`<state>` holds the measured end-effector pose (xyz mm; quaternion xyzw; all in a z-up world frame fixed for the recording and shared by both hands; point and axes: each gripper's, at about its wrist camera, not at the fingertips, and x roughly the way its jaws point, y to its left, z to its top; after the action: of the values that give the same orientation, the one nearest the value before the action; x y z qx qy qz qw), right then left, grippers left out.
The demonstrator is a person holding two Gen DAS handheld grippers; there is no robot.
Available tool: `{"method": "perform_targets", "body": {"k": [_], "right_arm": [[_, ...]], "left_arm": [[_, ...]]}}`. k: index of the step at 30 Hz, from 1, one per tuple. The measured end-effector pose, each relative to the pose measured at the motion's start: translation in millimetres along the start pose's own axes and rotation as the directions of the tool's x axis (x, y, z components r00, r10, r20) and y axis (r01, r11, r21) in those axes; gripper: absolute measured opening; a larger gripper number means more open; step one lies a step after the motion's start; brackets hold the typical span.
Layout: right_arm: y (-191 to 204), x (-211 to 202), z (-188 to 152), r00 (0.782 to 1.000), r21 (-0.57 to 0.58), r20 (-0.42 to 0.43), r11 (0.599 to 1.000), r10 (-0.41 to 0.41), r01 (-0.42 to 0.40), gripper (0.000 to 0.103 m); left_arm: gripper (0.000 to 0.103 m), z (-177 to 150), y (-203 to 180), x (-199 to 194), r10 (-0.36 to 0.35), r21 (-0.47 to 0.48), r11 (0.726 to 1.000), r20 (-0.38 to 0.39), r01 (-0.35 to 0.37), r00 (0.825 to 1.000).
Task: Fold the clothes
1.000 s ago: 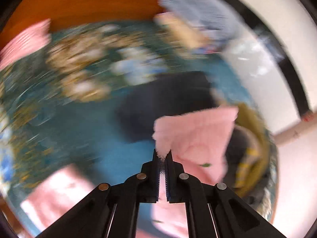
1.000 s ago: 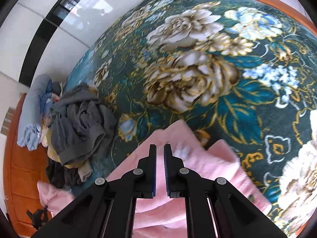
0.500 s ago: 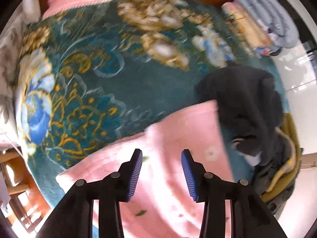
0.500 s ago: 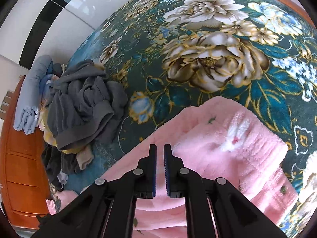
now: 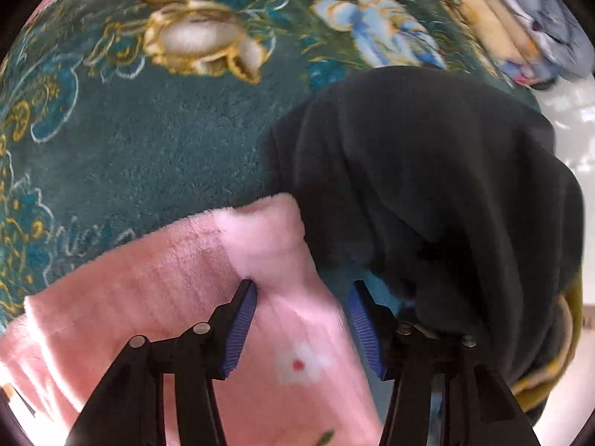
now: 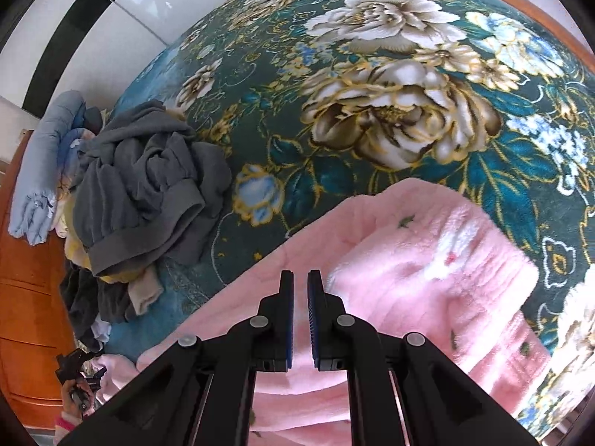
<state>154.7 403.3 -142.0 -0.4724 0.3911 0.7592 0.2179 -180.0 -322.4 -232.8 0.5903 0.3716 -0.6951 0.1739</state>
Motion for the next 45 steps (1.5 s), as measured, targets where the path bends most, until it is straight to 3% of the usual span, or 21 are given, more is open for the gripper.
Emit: {"method": "perform_targets", "body": {"k": [3, 5, 7, 9, 10, 11, 13, 16, 17, 18, 21, 23, 26, 30, 32, 34, 37, 42, 45], "right_arm": [[0, 2, 1, 1.0, 0.012, -0.005, 1.0, -0.014, 0.014, 0.008], [5, 5, 1, 1.0, 0.006, -0.009, 1.0, -0.009, 0.009, 0.008], [11, 8, 0, 1.0, -0.008, -0.016, 1.0, 0.003, -0.003, 0.008], [17, 10, -1, 1.0, -0.024, -0.019, 1.0, 0.018, -0.019, 0.008], [19, 10, -2, 1.0, -0.029, -0.019, 0.999, 0.025, -0.026, 0.008], [20, 10, -2, 0.999, -0.03, -0.016, 0.999, 0.032, -0.032, 0.008], [21, 6, -1, 0.999, -0.031, -0.003, 0.998, 0.046, -0.046, 0.008], [18, -7, 3, 0.997, -0.031, 0.038, 0.997, 0.068, -0.067, 0.008], [15, -11, 4, 0.996, -0.029, 0.051, 0.997, 0.073, -0.071, 0.008], [12, -14, 4, 0.996, -0.021, 0.057, 0.997, 0.073, -0.071, 0.008], [-4, -14, 3, 0.997, 0.018, 0.057, 0.998, 0.061, -0.062, 0.008], [-15, -10, -3, 0.998, 0.054, 0.039, 0.997, 0.056, -0.058, 0.008], [-26, -8, -6, 0.999, 0.069, 0.025, 0.997, 0.039, -0.041, 0.008], [-42, -13, 0, 0.999, 0.081, 0.038, 0.997, -0.006, 0.003, 0.01], [-51, -13, 11, 0.999, 0.098, 0.048, 0.995, -0.022, 0.018, 0.016], [-60, -12, 22, 0.998, 0.116, 0.056, 0.993, -0.036, 0.03, 0.036], [-74, -9, 39, 0.997, 0.147, 0.061, 0.988, -0.05, 0.04, 0.042], [-87, 19, 58, 0.997, 0.26, 0.011, 0.962, 0.081, -0.081, 0.042], [-78, 40, 58, 0.988, 0.25, -0.106, 0.964, 0.114, -0.085, 0.042]], "left_arm": [[0.016, 9, 5, 3, 0.058, -0.022, 0.998, -0.012, -0.059, 0.998], [0.006, 11, 11, -1, 0.042, -0.033, 0.999, -0.015, -0.043, 0.999], [0.004, 11, 16, -11, -0.005, -0.023, 1.0, -0.014, 0.004, 1.0], [0.004, 14, 15, -38, -0.131, 0.0, 0.991, 0.007, 0.131, 0.991], [0.004, 15, 14, -53, -0.202, 0.014, 0.979, 0.018, 0.202, 0.979], [0.004, 16, 13, -69, -0.273, 0.028, 0.962, 0.028, 0.272, 0.962], [0.004, 19, 12, -129, -0.483, 0.104, 0.874, 0.08, 0.475, 0.872], [0.004, 15, 32, -206, -0.639, 0.246, 0.765, 0.174, 0.595, 0.749], [0.004, 14, 43, -219, -0.645, 0.27, 0.759, 0.196, 0.592, 0.738], [0.004, 13, 56, -224, -0.629, 0.279, 0.773, 0.215, 0.57, 0.747], [0.004, 17, 98, -179, -0.507, 0.152, 0.861, 0.186, 0.485, 0.842], [0.004, 14, 123, -136, -0.427, 0.034, 0.904, 0.146, 0.427, 0.892], [0.004, 6, 155, -82, -0.321, -0.097, 0.94, 0.085, 0.328, 0.943], [0.004, -4, 171, -65, -0.274, -0.15, 0.947, 0.077, 0.283, 0.959], [0.004, -1, 166, -69, -0.265, -0.136, 0.952, 0.084, 0.274, 0.961], [0.004, 3, 159, -75, -0.259, -0.114, 0.957, 0.09, 0.268, 0.962], [0.004, 7, 151, -77, -0.253, -0.081, 0.962, 0.092, 0.26, 0.963], [0.004, 11, 143, -78, -0.24, -0.073, 0.966, 0.086, 0.247, 0.967], [0.004, 8, 137, -82, -0.241, -0.051, 0.968, 0.089, 0.246, 0.967]]}}
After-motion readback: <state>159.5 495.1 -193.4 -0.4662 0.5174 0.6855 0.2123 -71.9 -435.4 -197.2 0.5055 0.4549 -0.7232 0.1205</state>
